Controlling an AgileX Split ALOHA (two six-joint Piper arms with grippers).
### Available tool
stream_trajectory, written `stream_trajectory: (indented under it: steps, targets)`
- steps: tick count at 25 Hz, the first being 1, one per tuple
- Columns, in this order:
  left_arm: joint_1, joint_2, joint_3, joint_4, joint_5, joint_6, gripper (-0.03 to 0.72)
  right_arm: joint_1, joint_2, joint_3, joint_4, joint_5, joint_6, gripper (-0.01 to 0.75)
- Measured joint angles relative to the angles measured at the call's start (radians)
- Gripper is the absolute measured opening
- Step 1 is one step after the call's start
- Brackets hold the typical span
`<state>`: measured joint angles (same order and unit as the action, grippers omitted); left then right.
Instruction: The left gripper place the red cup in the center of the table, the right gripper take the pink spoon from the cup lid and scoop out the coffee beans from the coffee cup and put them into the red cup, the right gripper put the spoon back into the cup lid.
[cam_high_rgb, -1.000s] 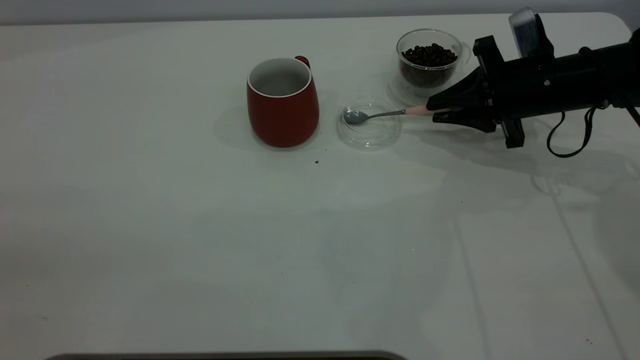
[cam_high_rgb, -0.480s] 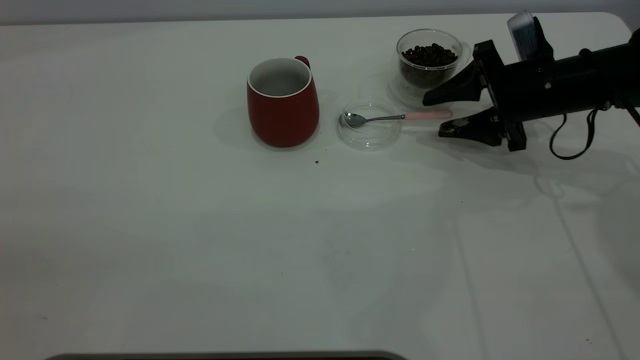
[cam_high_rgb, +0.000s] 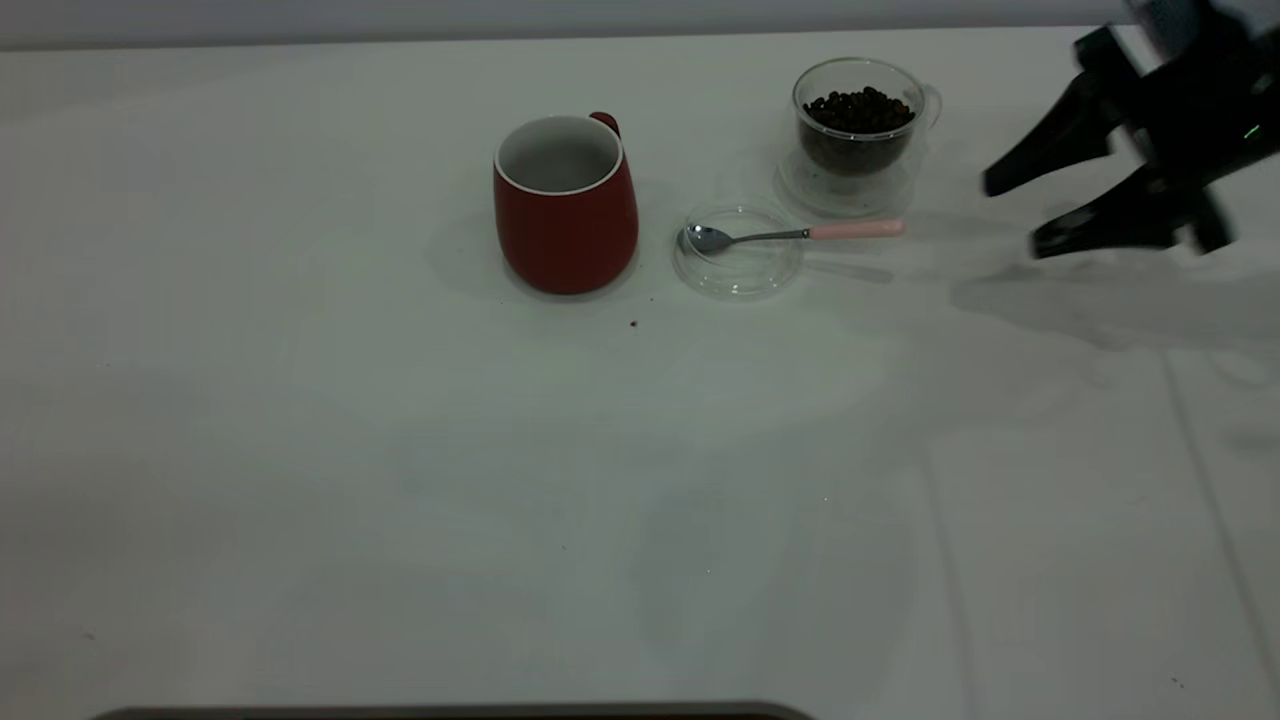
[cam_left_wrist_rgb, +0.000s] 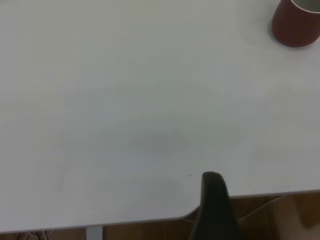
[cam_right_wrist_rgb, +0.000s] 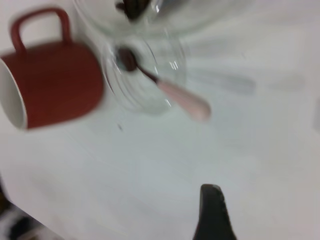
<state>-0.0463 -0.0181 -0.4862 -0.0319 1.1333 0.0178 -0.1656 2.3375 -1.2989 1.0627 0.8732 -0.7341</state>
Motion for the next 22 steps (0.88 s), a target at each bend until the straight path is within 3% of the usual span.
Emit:
stream_trajectory:
  steps: [5,11,17,22]
  targets:
    - [0.000,0.000,0.000,0.000,0.000,0.000,0.588,0.023,-0.218,0.000,-0.408,0.061,0.322,0.571]
    - [0.000,0.000,0.000,0.000,0.000,0.000,0.588,0.148,-0.507,0.006,-0.795,0.212,0.522,0.571]
    - [0.000,0.000,0.000,0.000,0.000,0.000,0.588,0.292,-0.738,0.009,-0.932,0.335,0.561,0.571]
    - [0.000,0.000,0.000,0.000,0.000,0.000,0.588,0.325,-0.914,0.058,-0.965,0.344,0.589,0.571]
